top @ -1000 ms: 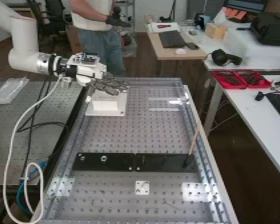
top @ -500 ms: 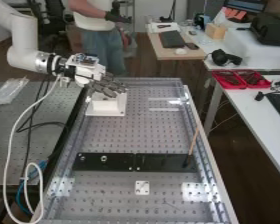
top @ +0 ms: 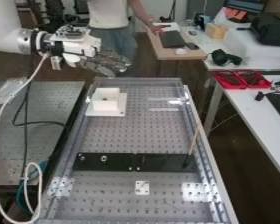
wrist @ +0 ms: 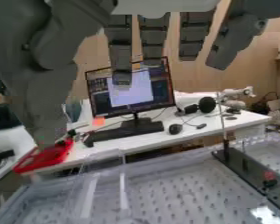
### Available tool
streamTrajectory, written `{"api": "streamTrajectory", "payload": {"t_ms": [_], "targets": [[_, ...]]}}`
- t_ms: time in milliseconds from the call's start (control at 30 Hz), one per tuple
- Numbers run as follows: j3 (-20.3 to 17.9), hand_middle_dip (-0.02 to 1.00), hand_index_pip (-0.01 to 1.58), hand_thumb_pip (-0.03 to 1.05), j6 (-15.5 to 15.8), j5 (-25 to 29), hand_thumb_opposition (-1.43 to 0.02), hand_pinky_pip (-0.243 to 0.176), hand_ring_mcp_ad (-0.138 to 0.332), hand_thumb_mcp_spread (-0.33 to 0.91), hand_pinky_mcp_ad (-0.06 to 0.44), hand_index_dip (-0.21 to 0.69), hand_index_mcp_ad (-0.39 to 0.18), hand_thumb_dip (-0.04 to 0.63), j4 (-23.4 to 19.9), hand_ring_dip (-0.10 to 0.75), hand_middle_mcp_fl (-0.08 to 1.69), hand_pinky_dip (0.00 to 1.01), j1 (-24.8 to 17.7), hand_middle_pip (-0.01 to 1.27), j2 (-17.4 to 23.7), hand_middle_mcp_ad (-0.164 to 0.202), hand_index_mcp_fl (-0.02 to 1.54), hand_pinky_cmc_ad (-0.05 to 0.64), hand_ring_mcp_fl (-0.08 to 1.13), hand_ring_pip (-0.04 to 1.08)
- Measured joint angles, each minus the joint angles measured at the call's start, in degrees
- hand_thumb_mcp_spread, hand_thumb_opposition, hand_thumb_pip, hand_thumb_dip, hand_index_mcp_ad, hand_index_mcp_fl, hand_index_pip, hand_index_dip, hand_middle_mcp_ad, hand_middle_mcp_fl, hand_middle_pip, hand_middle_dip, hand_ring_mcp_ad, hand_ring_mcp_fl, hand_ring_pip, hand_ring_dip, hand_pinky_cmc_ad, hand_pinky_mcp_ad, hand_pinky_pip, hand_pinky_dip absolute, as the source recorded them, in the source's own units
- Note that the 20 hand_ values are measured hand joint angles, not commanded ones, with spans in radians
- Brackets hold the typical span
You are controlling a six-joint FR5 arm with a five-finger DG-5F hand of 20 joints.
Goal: Grab the bearing and place it in the white container
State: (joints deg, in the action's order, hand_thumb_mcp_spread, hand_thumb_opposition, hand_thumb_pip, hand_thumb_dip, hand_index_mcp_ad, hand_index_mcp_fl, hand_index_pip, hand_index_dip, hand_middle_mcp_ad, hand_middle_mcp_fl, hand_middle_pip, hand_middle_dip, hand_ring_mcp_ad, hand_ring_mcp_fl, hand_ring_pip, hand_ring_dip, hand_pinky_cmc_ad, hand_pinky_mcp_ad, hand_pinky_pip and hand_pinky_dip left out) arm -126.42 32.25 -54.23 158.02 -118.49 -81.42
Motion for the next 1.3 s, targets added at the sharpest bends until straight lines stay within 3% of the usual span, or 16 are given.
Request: {"api": "streamTrajectory", "payload": {"t_ms": [167,267,400,667,1200,1300], "targets": [[2.5,0.16,0.30,0.50,2.4,-2.3,-0.73,-0.089,0.173,0.30,0.265,0.180,-0.045,0.190,-0.3,0.044,0.20,0.31,4.6,0.13,4.3,0.068,0.24,0.335,0.02,0.10],[4.5,0.16,0.23,0.50,5.3,-3.0,-0.73,-0.093,0.175,0.29,0.281,0.154,-0.042,0.178,-0.2,0.044,0.21,0.31,7.6,0.13,6.7,0.070,0.27,0.332,0.01,0.10],[7.5,0.16,0.16,0.48,6.7,-3.4,-0.73,-0.075,0.176,0.25,0.291,0.131,-0.042,0.148,1.0,0.056,0.25,0.33,10.7,0.13,6.9,0.070,0.27,0.335,0.01,0.12],[11.0,0.16,0.12,0.48,7.0,-6.7,-0.73,-0.075,0.173,0.22,0.298,0.079,-0.045,0.096,3.3,0.058,0.25,0.32,15.1,0.12,5.4,0.075,0.24,0.335,0.01,0.12],[18.0,0.16,0.11,0.49,7.2,-18.7,-0.73,-0.075,0.194,0.21,0.298,0.031,-0.042,0.096,8.9,0.058,0.25,0.25,23.1,0.12,1.9,0.075,0.22,0.340,0.01,0.12],[19.6,0.16,0.11,0.49,7.2,-20.8,-0.73,-0.075,0.195,0.21,0.298,0.031,-0.042,0.094,10.2,0.058,0.24,0.25,24.5,0.12,1.1,0.079,0.16,0.340,0.01,0.12]]}}
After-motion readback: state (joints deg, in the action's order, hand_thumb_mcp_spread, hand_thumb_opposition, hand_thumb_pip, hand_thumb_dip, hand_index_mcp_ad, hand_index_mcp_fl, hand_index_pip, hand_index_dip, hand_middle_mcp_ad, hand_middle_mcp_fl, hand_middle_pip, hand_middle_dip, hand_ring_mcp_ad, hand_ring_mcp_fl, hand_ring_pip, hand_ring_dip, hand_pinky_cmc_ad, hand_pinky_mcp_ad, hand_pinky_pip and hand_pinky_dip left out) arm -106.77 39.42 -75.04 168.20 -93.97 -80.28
